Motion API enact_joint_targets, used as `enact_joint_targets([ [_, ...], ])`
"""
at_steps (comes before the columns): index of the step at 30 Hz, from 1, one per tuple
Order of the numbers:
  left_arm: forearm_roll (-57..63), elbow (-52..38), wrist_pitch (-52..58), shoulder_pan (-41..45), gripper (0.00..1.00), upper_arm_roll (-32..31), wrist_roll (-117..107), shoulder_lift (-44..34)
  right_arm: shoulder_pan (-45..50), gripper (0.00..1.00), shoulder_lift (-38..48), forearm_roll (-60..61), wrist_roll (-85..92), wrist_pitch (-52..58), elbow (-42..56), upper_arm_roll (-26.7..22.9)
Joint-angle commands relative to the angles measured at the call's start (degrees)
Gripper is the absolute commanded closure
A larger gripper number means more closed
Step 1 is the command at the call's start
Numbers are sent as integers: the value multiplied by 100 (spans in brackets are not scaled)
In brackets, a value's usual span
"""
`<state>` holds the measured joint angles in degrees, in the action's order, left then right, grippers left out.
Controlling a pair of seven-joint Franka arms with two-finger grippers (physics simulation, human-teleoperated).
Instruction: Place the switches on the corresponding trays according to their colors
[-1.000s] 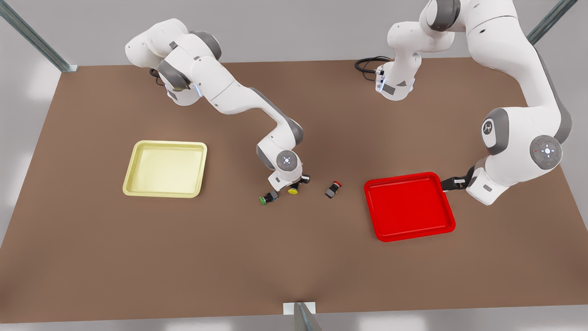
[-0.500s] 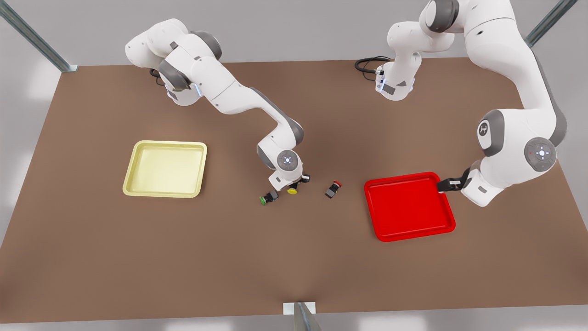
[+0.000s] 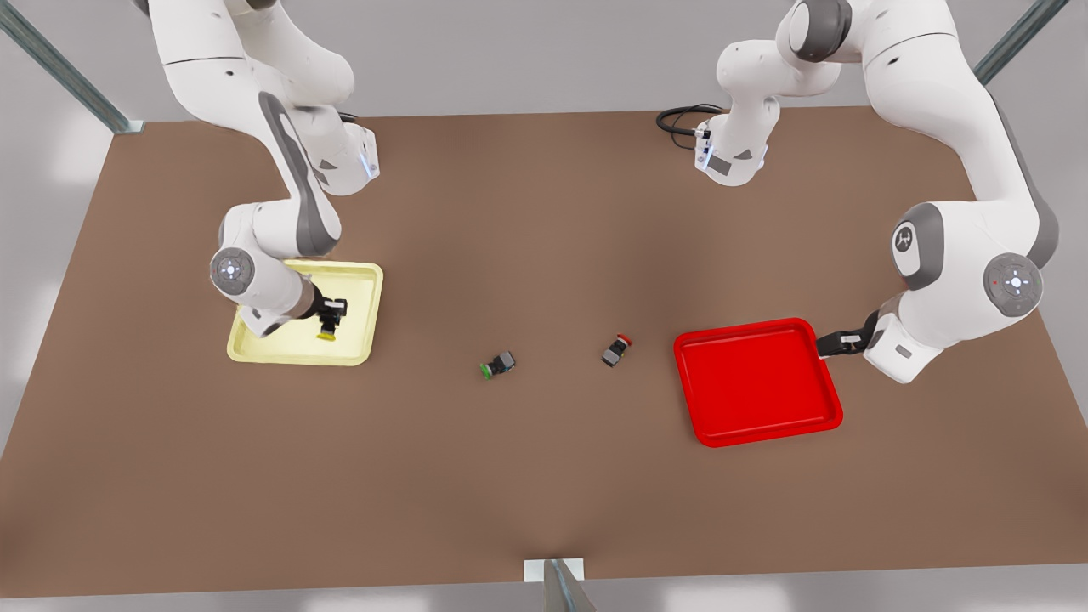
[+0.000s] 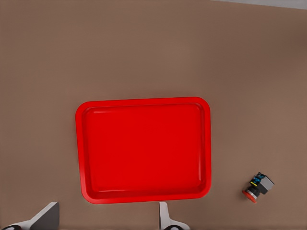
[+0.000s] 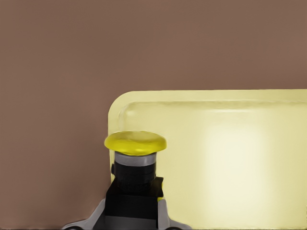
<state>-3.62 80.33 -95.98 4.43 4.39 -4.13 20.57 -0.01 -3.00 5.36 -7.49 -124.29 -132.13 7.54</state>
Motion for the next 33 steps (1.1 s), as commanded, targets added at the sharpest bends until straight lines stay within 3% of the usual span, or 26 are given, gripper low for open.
enact_joint_targets([
  [1, 1, 0, 0, -4, 0, 0, 0, 0, -157, 48, 80, -132, 45, -86, -172, 2],
  [4, 10, 0, 0, 5, 0, 0, 0, 8, -174, 47, 18, -158, 213, -474, -401, -7],
  [5, -7, 0, 0, -4, 0, 0, 9, 0, -210, 0, 1, -159, 187, -535, -419, -7],
  [8, -16, -228, -18, 233, 0, -35, -18, -9, -210, 0, -43, -158, 196, -544, -419, 2],
  [16, 10, -378, -272, 1947, 0, -53, 18, 395, -210, 0, -61, -158, 204, -535, -349, -7],
  [17, 28, -378, -483, 2263, 0, -44, -26, 474, -192, 0, -96, -167, 626, -37, 397, 2],
  [19, 19, -501, -624, 2668, 0, -44, -517, 676, -87, 0, -1036, -676, 380, 3480, 4474, 2],
  [20, 19, -571, -659, 2914, 0, -44, -1080, 781, -25, 0, -1080, -1055, 450, 3990, 5425, 2],
  [22, 28, -694, -835, 3266, 0, 9, -1573, 1072, -25, 0, -553, -1081, 433, 4220, 5461, -7],
  [24, 28, -703, -1063, 3275, 0, -26, -1424, 1274, -7, 0, -579, -1090, 363, 4228, 5452, -16],
  [28, -51, -668, -1231, 3248, 1, -26, 2583, 1476, -16, 0, -685, -1143, 196, 4228, 5426, -16],
  [33, -464, -853, -1503, 3345, 1, -35, 4122, 2267, -60, 0, -869, -1380, 204, 4158, 5426, -16],
])
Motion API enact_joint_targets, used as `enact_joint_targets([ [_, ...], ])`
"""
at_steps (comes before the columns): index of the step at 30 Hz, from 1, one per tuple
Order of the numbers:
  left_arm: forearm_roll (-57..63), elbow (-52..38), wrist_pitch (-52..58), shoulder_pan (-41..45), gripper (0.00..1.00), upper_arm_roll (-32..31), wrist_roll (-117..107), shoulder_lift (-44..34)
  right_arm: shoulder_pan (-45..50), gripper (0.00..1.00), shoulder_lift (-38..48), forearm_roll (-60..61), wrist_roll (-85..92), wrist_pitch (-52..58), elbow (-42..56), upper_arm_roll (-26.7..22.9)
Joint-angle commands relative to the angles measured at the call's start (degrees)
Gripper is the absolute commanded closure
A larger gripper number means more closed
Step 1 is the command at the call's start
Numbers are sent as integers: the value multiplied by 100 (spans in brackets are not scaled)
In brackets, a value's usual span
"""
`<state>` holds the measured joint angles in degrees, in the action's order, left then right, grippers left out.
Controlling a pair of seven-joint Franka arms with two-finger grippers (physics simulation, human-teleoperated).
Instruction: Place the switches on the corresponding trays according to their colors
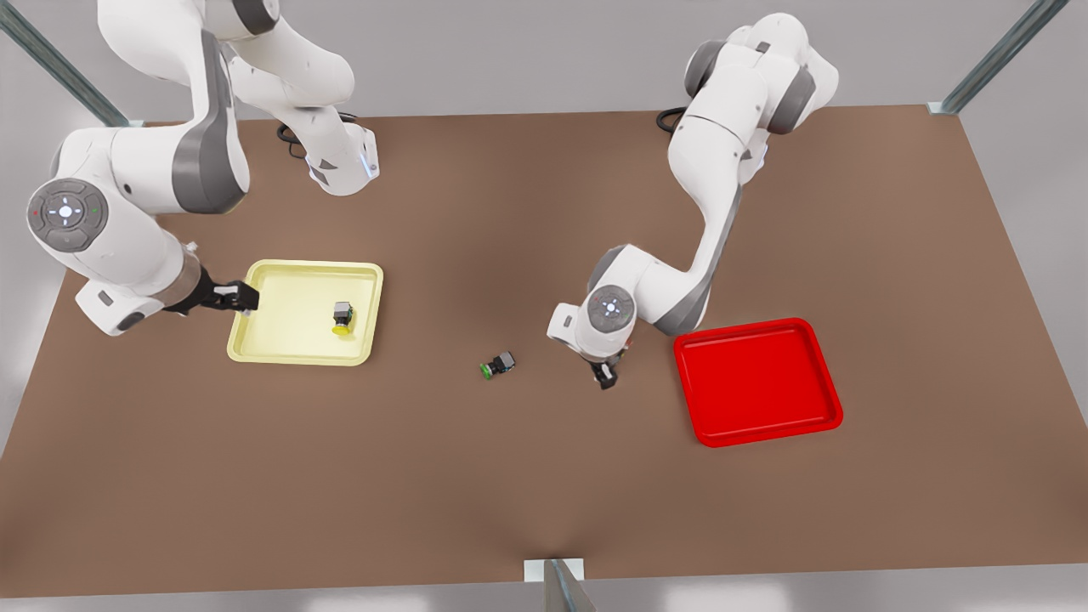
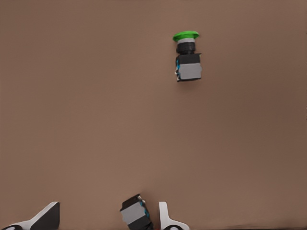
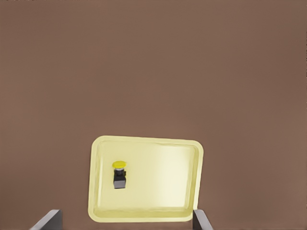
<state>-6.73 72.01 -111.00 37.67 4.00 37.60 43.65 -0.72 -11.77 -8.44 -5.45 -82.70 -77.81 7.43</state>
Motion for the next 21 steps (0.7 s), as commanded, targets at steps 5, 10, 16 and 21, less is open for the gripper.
enact_joint_targets([
  [5, -760, 541, -10, -85, 0, 5, -498, -22, 11, 0, -35, 27, 0, -53, 3, -4],
  [10, -997, 1403, -10, -94, 0, 189, -1263, -559, -16, 0, -53, 35, 0, -123, 3, 4],
  [16, -1129, 1508, -747, -199, 0, 444, -1554, -533, -16, 0, -71, 35, 0, -150, 3, -4],
  [21, -1129, 1632, -379, -59, 0, 497, -1686, -541, -16, 0, -71, 35, 0, -158, -6, -4],
])
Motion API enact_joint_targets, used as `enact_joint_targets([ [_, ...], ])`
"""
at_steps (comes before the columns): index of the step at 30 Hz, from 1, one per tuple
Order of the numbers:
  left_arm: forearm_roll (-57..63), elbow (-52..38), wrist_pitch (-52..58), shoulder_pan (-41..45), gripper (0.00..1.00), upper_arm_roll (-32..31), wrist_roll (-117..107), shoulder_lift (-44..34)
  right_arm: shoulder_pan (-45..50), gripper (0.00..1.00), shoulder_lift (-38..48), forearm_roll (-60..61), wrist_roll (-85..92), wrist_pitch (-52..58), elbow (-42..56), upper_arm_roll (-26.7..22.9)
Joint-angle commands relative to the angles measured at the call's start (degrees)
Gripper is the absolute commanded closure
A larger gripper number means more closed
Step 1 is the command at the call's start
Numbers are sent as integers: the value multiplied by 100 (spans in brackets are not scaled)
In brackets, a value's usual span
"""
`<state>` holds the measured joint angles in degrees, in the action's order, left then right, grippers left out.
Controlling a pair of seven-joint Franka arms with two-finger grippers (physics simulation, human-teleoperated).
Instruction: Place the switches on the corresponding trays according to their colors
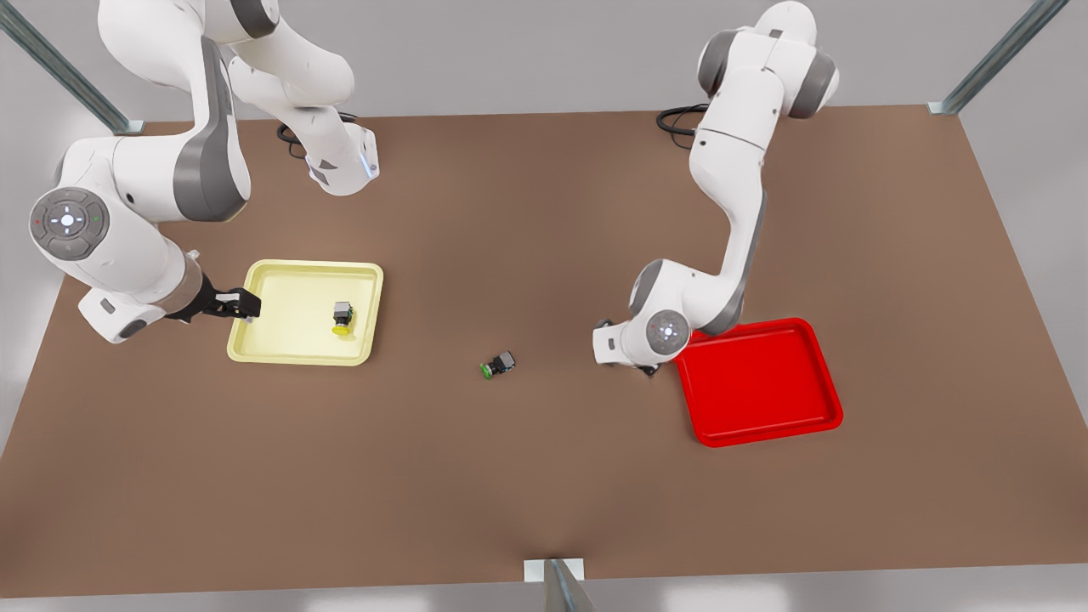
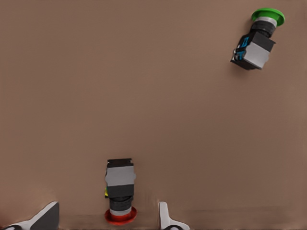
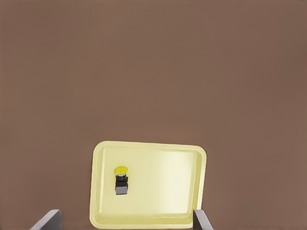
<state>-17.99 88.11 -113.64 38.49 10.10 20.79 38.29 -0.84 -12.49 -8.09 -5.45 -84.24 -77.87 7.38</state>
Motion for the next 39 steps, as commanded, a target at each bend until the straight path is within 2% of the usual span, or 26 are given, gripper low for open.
enact_joint_targets([
  [1, 6, -13, 78, 149, 0, 149, 13, 3, 5, 0, 1, 0, 0, -5, 0, 0],
  [2, 6, -74, 237, 475, 0, 554, 434, 12, -3, 0, 1, 0, 0, -5, 0, 0],
  [4, 32, -171, 316, 721, 0, 949, 1014, 135, 5, 0, 1, 0, 0, -5, 0, 0],
  [8, 243, -311, 246, 748, 0, 985, 611, 205, -3, 0, 1, 0, 0, -5, 0, 0],
  [10, 243, -364, -132, 818, 0, 1046, 435, 408, -3, 0, 1, 0, 0, -5, 0, 0],
  [12, 234, -399, -563, 879, 1, 1046, 22, 566, -3, 0, -8, 0, 0, -5, 0, 0],
  [17, 181, -443, -475, 1222, 0, 1029, -1534, 583, 5, 0, -35, 0, 0, -5, 9, 0],
  [20, 120, -443, -405, 1152, 1, 1020, -1745, 610, -3, 0, -35, 0, 0, -5, 9, 0],
  [24, 138, -373, -414, 792, 1, 967, -884, 663, 5, 0, -35, 0, 0, -14, 9, 0],
  [26, 146, -373, -414, 616, 0, 721, -954, 645, 14, 0, -43, 0, 0, -40, 9, 0],
  [30, 181, -233, -422, 660, 0, 484, -1183, 575, 14, 0, -43, 0, 0, -40, 0, 0],
  [35, 436, 506, -554, 660, 0, 422, -1183, 56, 23, 0, -35, 0, 0, -40, 0, 0],
  [39, 428, 541, -1213, 677, 1, 343, -831, 153, 23, 0, -43, 0, 0, -40, 0, 0],
])
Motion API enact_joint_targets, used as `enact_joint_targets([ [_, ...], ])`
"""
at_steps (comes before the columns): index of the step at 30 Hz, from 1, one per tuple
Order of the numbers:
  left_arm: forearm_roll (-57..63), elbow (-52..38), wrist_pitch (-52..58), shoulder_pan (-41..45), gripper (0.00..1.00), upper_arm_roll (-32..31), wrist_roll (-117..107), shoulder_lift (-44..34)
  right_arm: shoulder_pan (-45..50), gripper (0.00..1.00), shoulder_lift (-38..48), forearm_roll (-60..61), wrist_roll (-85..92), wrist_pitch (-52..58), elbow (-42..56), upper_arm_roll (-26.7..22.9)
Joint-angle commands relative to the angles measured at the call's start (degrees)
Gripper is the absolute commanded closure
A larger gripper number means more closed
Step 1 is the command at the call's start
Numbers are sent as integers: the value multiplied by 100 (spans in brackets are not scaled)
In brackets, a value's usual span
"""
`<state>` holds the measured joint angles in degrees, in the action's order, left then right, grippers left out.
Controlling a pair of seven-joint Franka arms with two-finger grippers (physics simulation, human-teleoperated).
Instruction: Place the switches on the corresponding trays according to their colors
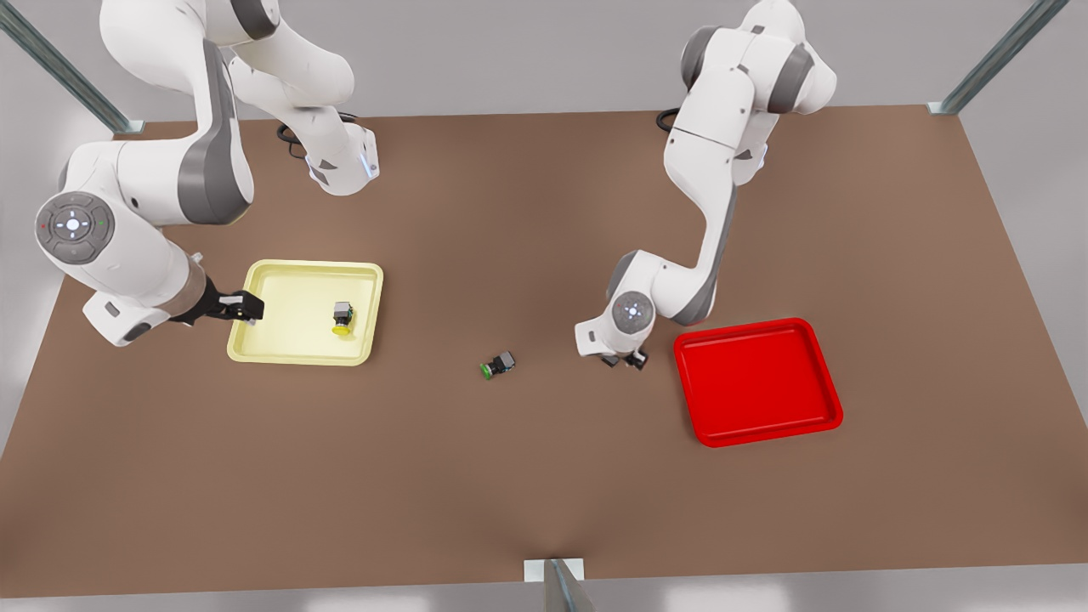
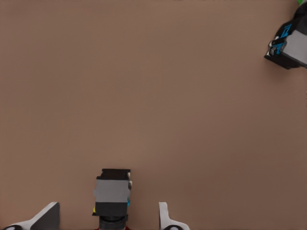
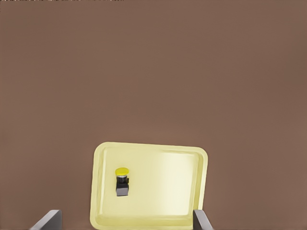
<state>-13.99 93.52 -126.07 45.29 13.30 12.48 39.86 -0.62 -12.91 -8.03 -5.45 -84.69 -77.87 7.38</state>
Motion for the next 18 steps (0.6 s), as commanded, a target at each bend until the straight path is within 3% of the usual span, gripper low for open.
enact_joint_targets([
  [1, 28, 0, -5, -2, 1, -3, 1, 4, 0, 0, -1, -6, 0, 5, 0, 0],
  [18, -33, 35, -137, 15, 1, -21, 53, 312, 9, 0, -1, 3, 0, -4, 0, 0],
])
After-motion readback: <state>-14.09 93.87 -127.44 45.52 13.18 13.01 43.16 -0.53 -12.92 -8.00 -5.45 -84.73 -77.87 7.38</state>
